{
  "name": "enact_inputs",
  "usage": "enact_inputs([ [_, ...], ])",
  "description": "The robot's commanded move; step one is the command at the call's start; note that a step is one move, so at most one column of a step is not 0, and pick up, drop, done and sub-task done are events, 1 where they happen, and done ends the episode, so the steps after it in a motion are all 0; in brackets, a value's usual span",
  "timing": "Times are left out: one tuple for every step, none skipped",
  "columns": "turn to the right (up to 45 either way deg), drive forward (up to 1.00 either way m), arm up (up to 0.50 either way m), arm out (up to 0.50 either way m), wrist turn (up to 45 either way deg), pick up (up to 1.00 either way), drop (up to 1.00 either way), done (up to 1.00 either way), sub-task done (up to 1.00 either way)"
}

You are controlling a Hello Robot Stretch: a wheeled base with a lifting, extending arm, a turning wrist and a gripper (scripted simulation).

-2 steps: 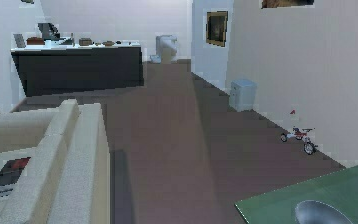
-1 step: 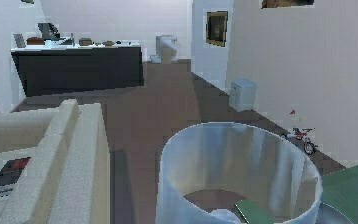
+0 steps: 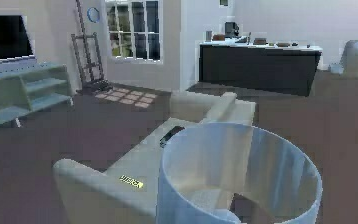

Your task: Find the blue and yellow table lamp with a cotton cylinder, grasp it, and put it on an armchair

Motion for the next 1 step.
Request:
enact_inputs([
  [-45.0, 0.0, 0.0, 0.0, 0.0, 0.0, 0.0, 0.0, 0.0],
])
